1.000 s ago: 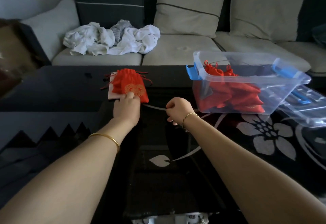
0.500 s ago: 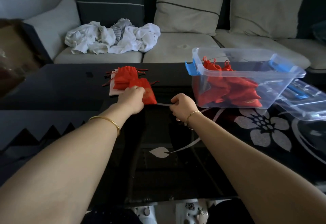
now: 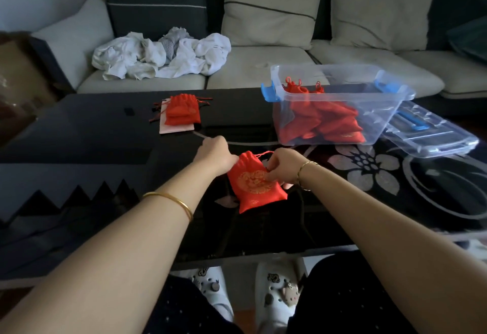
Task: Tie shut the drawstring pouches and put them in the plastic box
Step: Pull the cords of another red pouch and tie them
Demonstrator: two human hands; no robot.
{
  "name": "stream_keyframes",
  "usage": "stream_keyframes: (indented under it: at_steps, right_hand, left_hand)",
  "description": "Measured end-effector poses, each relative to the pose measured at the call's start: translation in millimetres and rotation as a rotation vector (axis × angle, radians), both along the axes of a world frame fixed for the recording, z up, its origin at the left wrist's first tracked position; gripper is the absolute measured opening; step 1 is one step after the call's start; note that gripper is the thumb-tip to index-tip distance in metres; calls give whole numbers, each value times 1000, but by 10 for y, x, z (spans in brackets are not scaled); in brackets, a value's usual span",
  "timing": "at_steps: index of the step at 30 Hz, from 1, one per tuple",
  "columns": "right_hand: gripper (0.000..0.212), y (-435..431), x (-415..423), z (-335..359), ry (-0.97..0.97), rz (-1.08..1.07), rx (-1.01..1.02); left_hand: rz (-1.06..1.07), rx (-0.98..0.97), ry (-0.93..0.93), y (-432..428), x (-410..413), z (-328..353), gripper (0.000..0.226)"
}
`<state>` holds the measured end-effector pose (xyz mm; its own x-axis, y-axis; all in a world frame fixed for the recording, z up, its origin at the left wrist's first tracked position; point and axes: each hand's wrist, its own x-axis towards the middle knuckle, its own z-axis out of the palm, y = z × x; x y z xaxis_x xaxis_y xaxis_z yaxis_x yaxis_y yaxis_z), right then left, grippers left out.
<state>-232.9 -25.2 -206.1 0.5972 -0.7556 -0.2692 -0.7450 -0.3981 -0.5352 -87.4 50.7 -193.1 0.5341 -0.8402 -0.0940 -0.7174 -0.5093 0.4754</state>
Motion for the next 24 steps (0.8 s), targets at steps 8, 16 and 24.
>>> stream_keyframes:
  at_steps: [8,16,24]
  right_hand:
    - [25,0,-178,-28,-168,-62,115]
    - [55,-86,-233,-93,-426,-288,31]
    - [17,-162,-333,-38,-532,-301,-40]
  left_hand:
    - [42,-26,178,35,4,-248,31]
    - [-83,-310,497,22,-135,-36,15]
    - [-203,-422,457,79,-186,111,4]
